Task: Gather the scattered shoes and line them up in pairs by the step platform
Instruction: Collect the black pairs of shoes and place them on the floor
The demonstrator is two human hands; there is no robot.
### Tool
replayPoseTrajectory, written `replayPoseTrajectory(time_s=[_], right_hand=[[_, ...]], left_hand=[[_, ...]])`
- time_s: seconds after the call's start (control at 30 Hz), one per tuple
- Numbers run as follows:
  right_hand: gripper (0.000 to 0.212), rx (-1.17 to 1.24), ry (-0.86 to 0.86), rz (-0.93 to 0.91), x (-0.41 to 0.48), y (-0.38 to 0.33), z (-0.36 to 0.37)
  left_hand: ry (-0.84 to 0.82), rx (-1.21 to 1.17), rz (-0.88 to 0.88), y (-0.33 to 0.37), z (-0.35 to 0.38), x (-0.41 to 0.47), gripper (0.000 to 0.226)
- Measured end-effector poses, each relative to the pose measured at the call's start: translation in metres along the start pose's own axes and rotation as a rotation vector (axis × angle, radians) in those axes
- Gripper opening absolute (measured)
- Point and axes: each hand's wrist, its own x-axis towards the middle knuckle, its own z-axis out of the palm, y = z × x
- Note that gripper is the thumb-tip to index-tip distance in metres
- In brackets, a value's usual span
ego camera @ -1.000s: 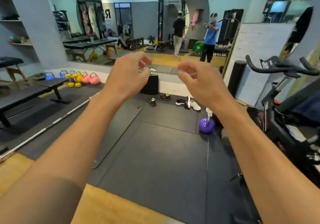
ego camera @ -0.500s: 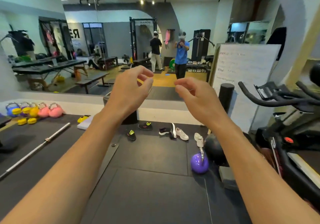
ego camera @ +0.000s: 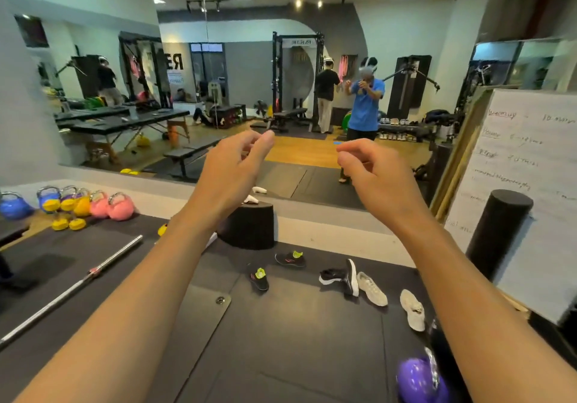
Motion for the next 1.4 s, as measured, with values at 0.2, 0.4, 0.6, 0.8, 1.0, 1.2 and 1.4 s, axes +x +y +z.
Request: replayPoseTrajectory(time_s=[0.2,0.4,0.6,0.8,1.0,1.2,1.4], right_hand=[[0.023,-0.071,0.007,0.084,0.116,0.082,0.067],[0.021,-0.09,-0.059,0.155,0.217,0.184,0.15],[0.023,-0.025,-0.151,0.197,0.324,0.288,0.243],[0.024,0.023,-0.286,0.278,0.398,0.397,0.34],[0.02,-0.002,-0.35,0.338,0.458,0.521,0.448],[0.021,-0.025,-0.465,0.435,0.463,0.683,0.568],[0.029,-0.048,-0.632,0.536,0.372,0.873,0.699]], left_hand=[[-0.063,-0.024,-0.004,-0.103,0.055,0.127,0.04],[-0.133,-0.03,-0.069,-0.209,0.138,0.226,0.035],[-0.18,0.061,-0.141,-0.318,0.218,0.322,0.046],[-0.162,0.096,-0.259,-0.455,0.285,0.389,0.035],[-0.121,0.113,-0.362,-0.596,0.37,0.438,0.029],[-0.13,0.233,-0.473,-0.76,0.493,0.411,0.031],[-0.172,0.22,-0.671,-0.912,0.663,0.312,0.032]])
